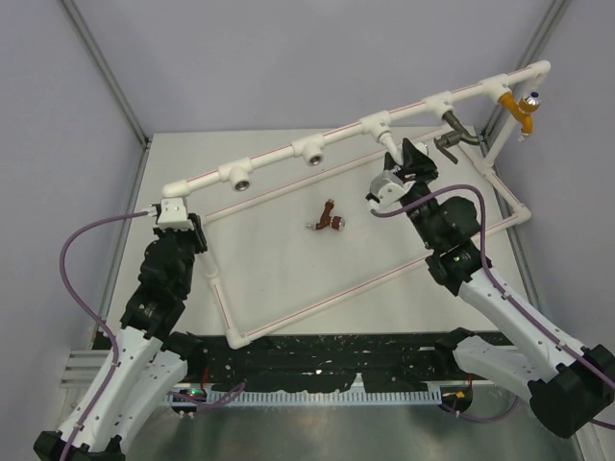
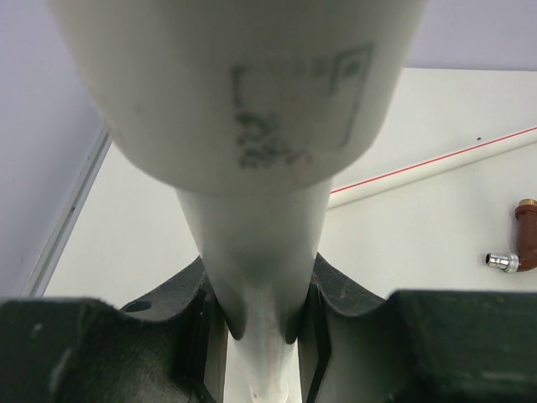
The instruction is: Install the water faucets
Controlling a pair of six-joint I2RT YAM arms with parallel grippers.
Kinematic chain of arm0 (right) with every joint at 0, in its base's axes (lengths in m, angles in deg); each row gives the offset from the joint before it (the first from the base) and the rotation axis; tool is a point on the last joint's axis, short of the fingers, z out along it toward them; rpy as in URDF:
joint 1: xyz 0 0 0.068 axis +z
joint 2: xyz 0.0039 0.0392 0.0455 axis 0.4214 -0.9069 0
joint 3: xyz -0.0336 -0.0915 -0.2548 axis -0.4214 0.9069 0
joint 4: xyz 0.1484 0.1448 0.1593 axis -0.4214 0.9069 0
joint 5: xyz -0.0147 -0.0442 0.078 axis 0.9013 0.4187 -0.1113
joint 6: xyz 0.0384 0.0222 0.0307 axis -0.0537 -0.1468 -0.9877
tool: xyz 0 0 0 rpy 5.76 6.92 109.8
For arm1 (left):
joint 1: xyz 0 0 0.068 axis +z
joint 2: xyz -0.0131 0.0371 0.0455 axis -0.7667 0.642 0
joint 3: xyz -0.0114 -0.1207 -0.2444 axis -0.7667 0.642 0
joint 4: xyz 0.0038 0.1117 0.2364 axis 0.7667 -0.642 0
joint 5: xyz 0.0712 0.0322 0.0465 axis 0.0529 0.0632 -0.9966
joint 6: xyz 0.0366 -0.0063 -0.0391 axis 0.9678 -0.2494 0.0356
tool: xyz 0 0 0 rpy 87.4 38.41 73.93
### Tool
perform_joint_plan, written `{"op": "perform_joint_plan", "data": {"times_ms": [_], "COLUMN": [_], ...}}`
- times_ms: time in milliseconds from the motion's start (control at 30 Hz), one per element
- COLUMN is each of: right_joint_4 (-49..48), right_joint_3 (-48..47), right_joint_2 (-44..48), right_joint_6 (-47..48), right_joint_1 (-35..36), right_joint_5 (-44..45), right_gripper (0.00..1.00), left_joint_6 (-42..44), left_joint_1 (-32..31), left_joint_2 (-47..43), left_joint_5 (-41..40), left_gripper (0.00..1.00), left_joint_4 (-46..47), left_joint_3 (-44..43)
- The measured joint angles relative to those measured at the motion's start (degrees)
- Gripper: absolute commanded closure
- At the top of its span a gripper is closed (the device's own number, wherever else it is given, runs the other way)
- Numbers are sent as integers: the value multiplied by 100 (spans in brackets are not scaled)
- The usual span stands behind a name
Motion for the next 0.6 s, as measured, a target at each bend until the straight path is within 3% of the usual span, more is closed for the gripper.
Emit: {"op": "perform_joint_plan", "data": {"times_ms": [200,233,333,400,567,600], "right_joint_4": [-1287,-1421,-1554,-1547,-1268,-1141], "right_joint_3": [350,376,398,415,684,765], "right_joint_2": [-153,-177,-179,-131,393,616], "right_joint_6": [-1856,-2105,-2647,-2837,-3491,-3681], "right_joint_1": [-74,-74,-70,-70,-50,-42], "right_joint_5": [-96,-74,-26,-31,-160,-190], "right_gripper": [95,91,52,38,16,5], "left_joint_6": [-2,0,4,7,11,-9], "left_joint_1": [0,0,-4,-4,-9,-7], "left_joint_2": [-20,-22,-24,-28,-26,-7], "left_joint_5": [15,24,28,28,-13,-17], "left_gripper": [100,100,100,100,100,100], "left_joint_4": [-2,-2,-4,-11,-48,-42], "left_joint_3": [-2,-2,-2,-2,-2,-2]}}
